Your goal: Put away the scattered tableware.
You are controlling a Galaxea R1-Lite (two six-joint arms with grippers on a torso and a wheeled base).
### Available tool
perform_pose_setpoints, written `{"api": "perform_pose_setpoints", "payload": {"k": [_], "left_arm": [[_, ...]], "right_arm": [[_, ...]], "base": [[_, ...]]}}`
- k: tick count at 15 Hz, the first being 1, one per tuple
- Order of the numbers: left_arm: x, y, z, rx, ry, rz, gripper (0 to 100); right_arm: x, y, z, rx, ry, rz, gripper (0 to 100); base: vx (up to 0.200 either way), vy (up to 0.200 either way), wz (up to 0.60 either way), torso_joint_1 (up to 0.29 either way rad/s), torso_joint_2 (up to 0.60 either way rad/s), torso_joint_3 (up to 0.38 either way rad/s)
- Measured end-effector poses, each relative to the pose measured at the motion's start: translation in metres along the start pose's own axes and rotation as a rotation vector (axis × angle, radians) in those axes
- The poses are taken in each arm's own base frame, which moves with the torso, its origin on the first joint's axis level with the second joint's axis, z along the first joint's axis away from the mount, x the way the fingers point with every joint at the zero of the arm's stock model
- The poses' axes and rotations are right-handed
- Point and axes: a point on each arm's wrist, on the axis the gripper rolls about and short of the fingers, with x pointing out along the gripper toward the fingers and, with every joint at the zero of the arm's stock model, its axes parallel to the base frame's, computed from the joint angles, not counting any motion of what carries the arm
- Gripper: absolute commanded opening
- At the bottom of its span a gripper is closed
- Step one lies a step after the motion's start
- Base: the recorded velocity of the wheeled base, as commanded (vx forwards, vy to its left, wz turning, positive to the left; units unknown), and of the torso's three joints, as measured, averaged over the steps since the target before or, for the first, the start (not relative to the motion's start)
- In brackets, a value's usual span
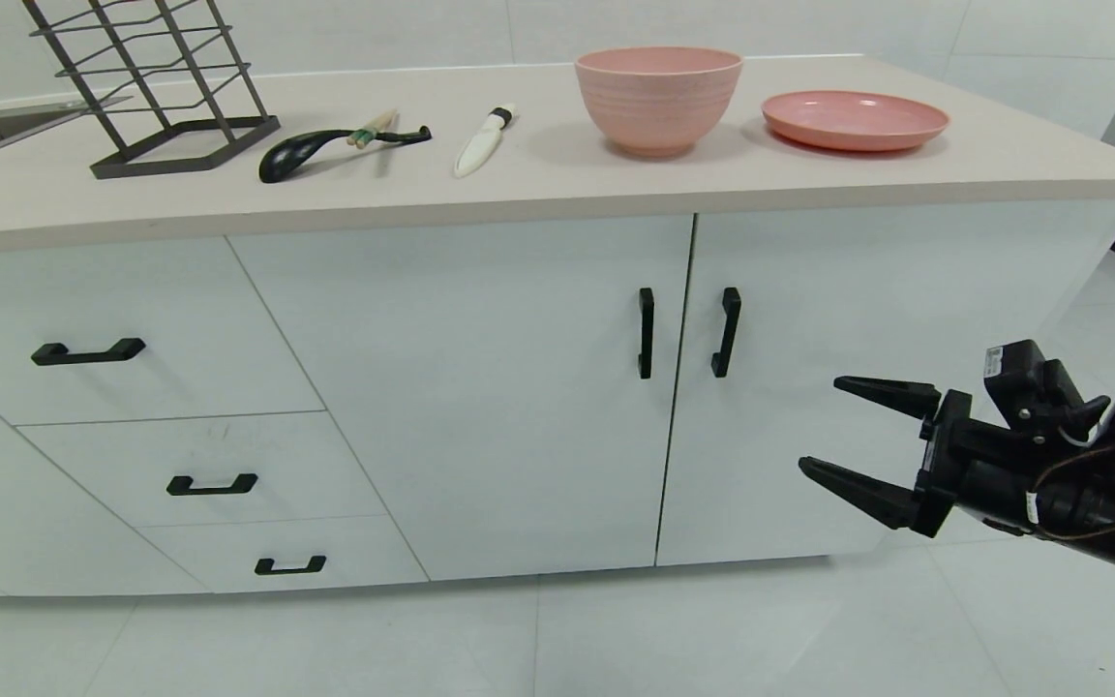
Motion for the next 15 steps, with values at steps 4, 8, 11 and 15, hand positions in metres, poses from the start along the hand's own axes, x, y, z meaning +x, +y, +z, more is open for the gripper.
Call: {"api": "perform_pose_setpoints", "payload": {"k": [4, 8, 11, 15], "left_arm": [[0.041, 0.017, 0.033, 0.01, 0.02, -0.206, 100], [0.099, 0.027, 0.037, 0.042, -0.021, -0.495, 100], [0.143, 0.018, 0.026, 0.033, -0.032, -0.68, 100], [0.215, 0.012, 0.01, 0.026, -0.014, -0.728, 100]], "right_arm": [[0.007, -0.003, 0.007, -0.024, -0.03, 0.008, 100], [0.014, -0.008, 0.013, -0.048, -0.058, 0.01, 100], [0.018, -0.011, 0.016, -0.062, -0.074, 0.011, 100], [0.031, -0.006, 0.018, -0.066, -0.093, 0.05, 100]], "base": [[0.0, 0.0, 0.0, 0.0, 0.0, 0.0], [0.0, 0.0, 0.0, 0.0, 0.0, 0.0], [0.0, 0.0, 0.0, 0.0, 0.0, 0.0], [0.0, 0.0, 0.0, 0.0, 0.0, 0.0]]}}
